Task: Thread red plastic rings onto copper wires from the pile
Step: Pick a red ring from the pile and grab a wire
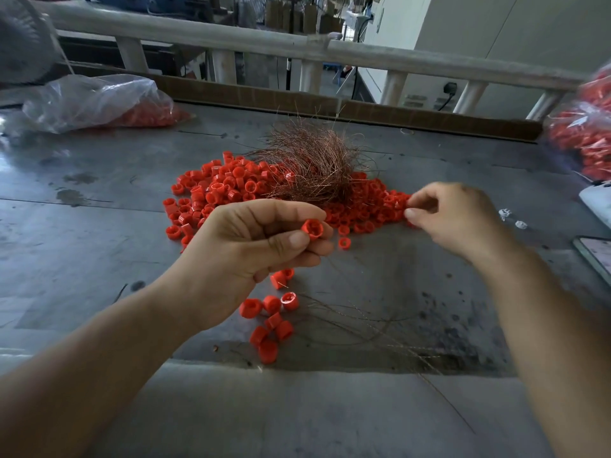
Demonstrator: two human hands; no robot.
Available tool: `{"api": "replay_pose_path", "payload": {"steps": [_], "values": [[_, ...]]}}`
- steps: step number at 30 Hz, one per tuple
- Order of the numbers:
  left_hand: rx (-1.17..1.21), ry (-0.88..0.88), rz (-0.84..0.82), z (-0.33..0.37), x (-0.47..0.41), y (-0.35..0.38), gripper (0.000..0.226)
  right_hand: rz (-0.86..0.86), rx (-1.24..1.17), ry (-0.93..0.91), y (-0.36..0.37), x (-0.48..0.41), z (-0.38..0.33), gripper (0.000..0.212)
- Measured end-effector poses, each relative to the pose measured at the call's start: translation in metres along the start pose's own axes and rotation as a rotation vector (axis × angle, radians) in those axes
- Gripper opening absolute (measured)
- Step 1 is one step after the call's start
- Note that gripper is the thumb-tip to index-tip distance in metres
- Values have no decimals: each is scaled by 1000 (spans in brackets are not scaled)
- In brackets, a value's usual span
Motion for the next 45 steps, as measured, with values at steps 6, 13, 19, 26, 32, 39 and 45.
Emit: {"api": "replay_pose_path", "payload": {"steps": [6, 13, 19, 26, 32, 39, 45], "values": [[15, 3, -7, 1, 2, 1, 28, -173, 200, 177, 4, -13, 39, 22], [3, -1, -4, 2, 1, 0, 25, -232, 208, 123, 8, -9, 32, 5], [-63, -8, 15, -1, 1, 0, 26, -338, -548, 142, -9, 4, -7, 13], [-102, -22, 26, -2, 0, 0, 33, -501, -1081, 118, -7, 34, -56, 22], [-118, -32, 49, -1, 0, 1, 32, -515, -1139, 75, -1, 41, -64, 18], [-130, -50, 90, -3, 0, 1, 23, -486, -1157, 1, -5, 44, -68, 20], [-146, -33, 106, -1, 0, 0, 23, -477, -1116, -50, -5, 49, -71, 14]]}}
Point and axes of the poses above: each hand's wrist, its own x-axis away from the middle knuckle, its own y-axis out of the palm, z = x × y, the point moved 3 cm from there along -x, towards the middle knuckle, and after that the axes turned 11 degrees about z, right-handed, at the moved point
